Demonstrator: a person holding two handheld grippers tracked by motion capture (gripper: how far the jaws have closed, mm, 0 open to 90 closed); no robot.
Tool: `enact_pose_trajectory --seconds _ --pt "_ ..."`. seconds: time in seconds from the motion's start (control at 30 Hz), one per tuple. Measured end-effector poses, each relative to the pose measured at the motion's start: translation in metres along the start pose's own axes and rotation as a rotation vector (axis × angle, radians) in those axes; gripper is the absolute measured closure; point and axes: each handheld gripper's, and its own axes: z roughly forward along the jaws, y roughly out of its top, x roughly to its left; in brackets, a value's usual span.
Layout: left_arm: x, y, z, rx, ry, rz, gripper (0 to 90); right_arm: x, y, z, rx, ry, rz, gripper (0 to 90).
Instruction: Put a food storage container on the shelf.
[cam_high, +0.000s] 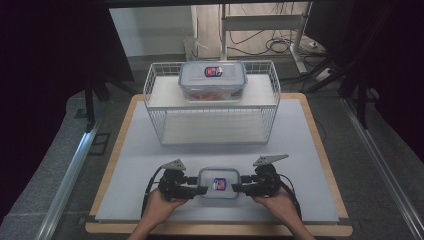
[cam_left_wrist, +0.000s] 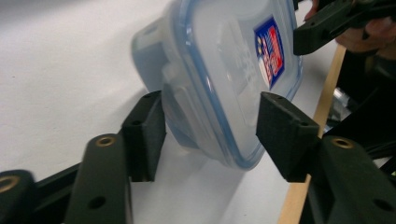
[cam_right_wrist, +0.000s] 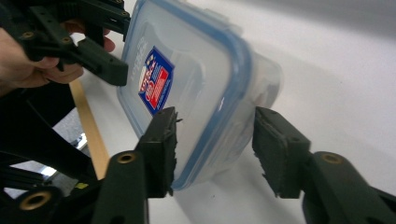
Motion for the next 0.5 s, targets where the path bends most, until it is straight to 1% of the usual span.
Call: enact_pose_trajectory --seconds 0.03,0.07,0.2,0.33,0.43,0.5 --pt "0.002 -0.001 0.000 -0.015 -0.017 -0.013 46.8 0.000 -0.001 -0.001 -0.004 0.005 0.001 53.8" --pt "0.003 -0.002 -0.001 -0.021 -0.025 -0.023 47.9 0.000 -0.001 -0.002 -0.010 0.008 0.004 54.2" --pt "0.007 -0.003 -0.002 -0.031 -0.051 -0.053 50.1 0.001 -0.002 -0.003 -0.014 0.004 0.001 54.4" --pt "0.012 -0.004 -0.004 -0.042 -0.087 -0.086 52.6 -0.001 -0.005 -0.003 -0.035 0.016 0.018 55.0" --pt "0.014 -0.005 -0.004 -0.048 -0.102 -0.102 53.7 -0.002 -0.006 -0.003 -0.046 0.026 0.035 55.4" --pt "0.015 -0.005 -0.005 -0.051 -0.105 -0.103 54.2 -0.003 -0.006 -0.003 -0.052 0.028 0.039 55.6"
